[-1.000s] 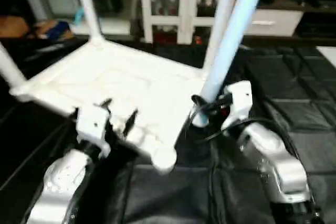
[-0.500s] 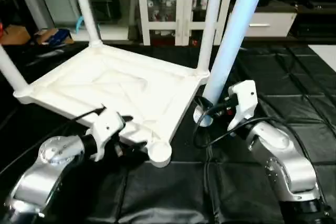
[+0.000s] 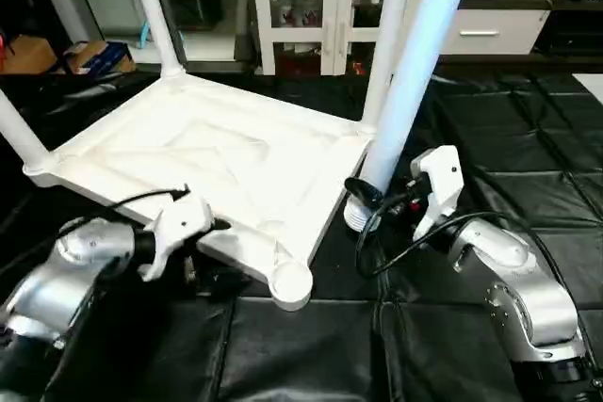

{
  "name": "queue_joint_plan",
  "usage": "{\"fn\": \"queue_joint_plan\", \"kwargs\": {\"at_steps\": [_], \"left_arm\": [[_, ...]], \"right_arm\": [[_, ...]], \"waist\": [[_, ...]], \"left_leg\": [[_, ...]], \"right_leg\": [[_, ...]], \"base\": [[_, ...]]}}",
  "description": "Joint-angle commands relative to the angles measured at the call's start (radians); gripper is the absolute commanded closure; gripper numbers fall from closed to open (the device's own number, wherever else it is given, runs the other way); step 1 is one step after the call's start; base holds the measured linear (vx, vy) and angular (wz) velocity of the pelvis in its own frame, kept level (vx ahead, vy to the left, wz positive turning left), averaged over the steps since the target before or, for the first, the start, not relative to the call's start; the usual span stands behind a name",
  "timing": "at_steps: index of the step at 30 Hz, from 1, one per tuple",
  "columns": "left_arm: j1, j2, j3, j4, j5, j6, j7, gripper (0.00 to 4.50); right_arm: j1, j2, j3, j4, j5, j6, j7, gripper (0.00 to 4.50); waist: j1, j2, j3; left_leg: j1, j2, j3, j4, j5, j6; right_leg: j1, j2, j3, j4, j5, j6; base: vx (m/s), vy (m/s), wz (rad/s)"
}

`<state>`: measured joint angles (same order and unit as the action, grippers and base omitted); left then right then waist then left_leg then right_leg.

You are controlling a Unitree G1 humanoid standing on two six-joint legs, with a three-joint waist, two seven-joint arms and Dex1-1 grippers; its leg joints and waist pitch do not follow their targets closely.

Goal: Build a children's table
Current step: Move to table, then rotate table base

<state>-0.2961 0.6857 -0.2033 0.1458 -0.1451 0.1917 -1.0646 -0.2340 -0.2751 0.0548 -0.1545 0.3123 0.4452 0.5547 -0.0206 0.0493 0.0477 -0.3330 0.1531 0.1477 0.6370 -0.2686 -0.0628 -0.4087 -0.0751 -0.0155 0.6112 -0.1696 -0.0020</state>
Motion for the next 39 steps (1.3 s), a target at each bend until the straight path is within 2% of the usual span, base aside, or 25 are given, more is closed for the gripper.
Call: {"fn": "queue_joint_plan", "kwargs": {"at_steps": [1, 5, 7, 9, 15, 19, 21, 22, 25, 28, 30, 32, 33, 35, 36, 37, 39], "left_arm": [[-0.023, 0.015, -0.015, 0.032, 0.027, -0.025, -0.020, 0.49], [-0.043, 0.026, -0.047, 0.057, 0.068, -0.042, -0.036, 0.89], [-0.070, 0.032, -0.073, 0.086, 0.106, -0.058, -0.037, 1.20], [-0.075, 0.033, -0.080, 0.092, 0.116, -0.062, -0.041, 1.31], [-0.073, 0.044, -0.089, 0.078, 0.126, -0.048, -0.064, 1.85], [-0.070, 0.057, -0.095, 0.069, 0.134, -0.036, -0.074, 2.20], [-0.058, 0.071, -0.101, 0.049, 0.139, -0.017, -0.091, 2.24], [-0.052, 0.077, -0.104, 0.039, 0.140, -0.008, -0.097, 2.38], [-0.019, 0.089, -0.111, -0.001, 0.144, 0.017, -0.103, 2.68], [0.021, 0.069, -0.103, -0.036, 0.159, 0.054, -0.042, 2.93], [0.048, 0.047, -0.093, -0.059, 0.168, 0.108, 0.017, 2.93], [0.083, 0.021, -0.083, -0.092, 0.169, 0.173, 0.072, 3.18], [0.103, 0.010, -0.079, -0.110, 0.163, 0.195, 0.088, 3.25], [0.141, -0.008, -0.075, -0.153, 0.150, 0.234, 0.109, 3.28], [0.154, -0.013, -0.075, -0.170, 0.147, 0.251, 0.114, 3.33], [0.164, -0.020, -0.073, -0.182, 0.144, 0.270, 0.123, 3.40], [0.181, -0.040, -0.065, -0.206, 0.151, 0.320, 0.158, 3.48]], "right_arm": [[-0.003, -0.004, 0.013, -0.037, 0.013, -0.008, 0.016, 2.66], [-0.004, -0.008, 0.020, -0.035, 0.009, -0.013, 0.022, 2.66], [-0.002, -0.009, 0.024, -0.037, 0.005, -0.016, 0.026, 2.66], [0.002, -0.009, 0.027, -0.039, 0.003, -0.017, 0.027, 2.66], [0.013, -0.007, 0.042, -0.048, -0.003, -0.019, 0.028, 2.66], [0.014, -0.006, 0.049, -0.046, -0.009, -0.023, 0.031, 2.66], [0.013, -0.008, 0.054, -0.045, -0.011, -0.025, 0.031, 2.66], [0.013, -0.008, 0.055, -0.045, -0.010, -0.026, 0.031, 2.66], [0.014, -0.010, 0.055, -0.042, -0.011, -0.028, 0.033, 2.66], [0.013, -0.008, 0.056, -0.040, -0.011, -0.027, 0.031, 2.66], [0.013, -0.003, 0.054, -0.036, -0.012, -0.028, 0.022, 2.66], [0.011, 0.005, 0.045, -0.030, -0.010, -0.026, 0.004, 2.66], [0.010, 0.010, 0.040, -0.028, -0.007, -0.023, -0.004, 2.66], [0.007, 0.009, 0.040, -0.022, -0.011, -0.024, -0.007, 2.66], [0.005, 0.007, 0.040, -0.020, -0.013, -0.026, -0.007, 2.66], [0.002, 0.007, 0.040, -0.016, -0.014, -0.026, -0.007, 2.66], [-0.005, 0.008, 0.038, -0.010, -0.014, -0.025, -0.009, 2.66]], "waist": [[0.000, 0.011, -0.056], [-0.002, 0.012, -0.055], [-0.002, 0.014, -0.056], [-0.001, 0.017, -0.056], [-0.001, 0.015, -0.059], [0.000, 0.015, -0.055], [-0.001, 0.012, -0.054], [-0.001, 0.014, -0.053], [-0.002, 0.013, -0.055], [-0.003, 0.010, -0.056], [-0.003, 0.013, -0.055], [0.000, 0.010, -0.051], [-0.003, 0.004, -0.050], [-0.002, 0.006, -0.048], [-0.003, 0.001, -0.045], [-0.001, 0.005, -0.044], [-0.003, 0.006, -0.044]], "left_leg": [[-0.008, 0.043, -0.006, -0.094, -0.112, 0.024], [-0.008, 0.044, -0.007, -0.096, -0.130, 0.010], [-0.008, 0.044, -0.006, -0.095, -0.118, 0.008], [-0.009, 0.045, -0.008, -0.095, -0.105, 0.005], [-0.011, 0.045, -0.007, -0.094, -0.080, 0.009], [-0.010, 0.046, -0.007, -0.097, -0.119, 0.004], [-0.010, 0.047, -0.007, -0.098, -0.131, -0.001], [-0.011, 0.048, -0.009, -0.100, -0.129, -0.002], [-0.012, 0.048, -0.009, -0.098, -0.105, 0.003], [-0.013, 0.048, -0.006, -0.096, -0.079, 0.014], [-0.012, 0.050, -0.005, -0.095, -0.082, 0.015], [-0.011, 0.049, -0.006, -0.099, -0.125, 0.014], [-0.012, 0.050, -0.004, -0.100, -0.136, 0.012], [-0.010, 0.051, -0.006, -0.102, -0.165, 0.010], [-0.009, 0.049, -0.004, -0.103, -0.189, 0.013], [-0.007, 0.048, -0.005, -0.104, -0.203, 0.013], [-0.009, 0.048, -0.008, -0.105, -0.217, 0.011]], "right_leg": [[0.057, -0.043, 0.027, -0.056, -0.126, -0.276], [0.055, -0.044, 0.029, -0.059, -0.168, -0.259], [0.055, -0.044, 0.030, -0.059, -0.156, -0.259], [0.056, -0.044, 0.029, -0.056, -0.138, -0.263], [0.059, -0.045, 0.027, -0.051, -0.084, -0.278], [0.057, -0.046, 0.028, -0.056, -0.137, -0.273], [0.056, -0.047, 0.030, -0.057, -0.155, -0.269], [0.056, -0.047, 0.030, -0.057, -0.156, -0.268], [0.058, -0.048, 0.030, -0.054, -0.125, -0.273], [0.060, -0.048, 0.029, -0.052, -0.098, -0.279], [0.058, -0.048, 0.029, -0.053, -0.102, -0.285], [0.055, -0.047, 0.030, -0.061, -0.178, -0.271], [0.055, -0.047, 0.031, -0.062, -0.194, -0.269], [0.052, -0.047, 0.031, -0.068, -0.259, -0.251], [0.046, -0.044, 0.031, -0.074, -0.302, -0.237], [0.044, -0.045, 0.032, -0.077, -0.338, -0.222], [0.042, -0.044, 0.031, -0.080, -0.370, -0.205]], "base": [[0.000, 0.000, 0.00], [0.000, 0.000, 0.00], [0.000, 0.000, 0.00], [0.000, 0.000, 0.00], [0.000, 0.000, 0.00], [0.000, 0.000, 0.00], [0.000, 0.000, 0.00], [0.000, 0.000, 0.00], [0.000, 0.000, 0.00], [0.000, 0.000, 0.00], [0.000, 0.000, 0.00], [0.000, 0.000, 0.00], [0.000, 0.000, 0.00], [0.000, 0.000, 0.00], [0.000, 0.000, 0.00], [0.000, 0.000, 0.00], [0.000, 0.000, 0.00]]}}
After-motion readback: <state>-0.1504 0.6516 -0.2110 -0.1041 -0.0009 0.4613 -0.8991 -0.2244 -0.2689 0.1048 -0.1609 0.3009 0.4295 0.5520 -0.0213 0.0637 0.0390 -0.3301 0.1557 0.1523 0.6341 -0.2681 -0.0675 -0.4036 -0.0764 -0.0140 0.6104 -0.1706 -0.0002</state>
